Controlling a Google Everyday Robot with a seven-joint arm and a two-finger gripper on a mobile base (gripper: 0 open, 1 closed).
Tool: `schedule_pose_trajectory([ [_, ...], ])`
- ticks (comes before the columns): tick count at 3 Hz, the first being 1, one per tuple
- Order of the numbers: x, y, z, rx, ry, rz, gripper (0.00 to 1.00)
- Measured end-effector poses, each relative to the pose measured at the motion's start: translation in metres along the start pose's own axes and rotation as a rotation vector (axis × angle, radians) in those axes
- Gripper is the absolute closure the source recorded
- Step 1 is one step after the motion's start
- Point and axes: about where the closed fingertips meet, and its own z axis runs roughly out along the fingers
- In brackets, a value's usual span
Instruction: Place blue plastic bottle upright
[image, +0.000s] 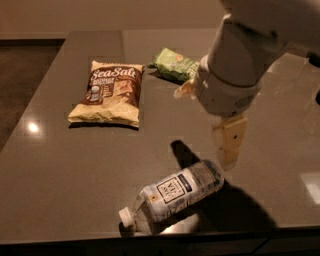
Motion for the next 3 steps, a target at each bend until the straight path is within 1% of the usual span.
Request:
schedule_pose_trajectory([
  [1, -0.014, 0.010, 0.017, -0.042, 0.007, -0.090, 0.00],
  [2, -0.029, 0.024, 0.028, -0.091, 0.009, -0.142, 0.00],
  [3, -0.040, 0.043, 0.038, -0.162, 0.004, -0.118, 0.00],
])
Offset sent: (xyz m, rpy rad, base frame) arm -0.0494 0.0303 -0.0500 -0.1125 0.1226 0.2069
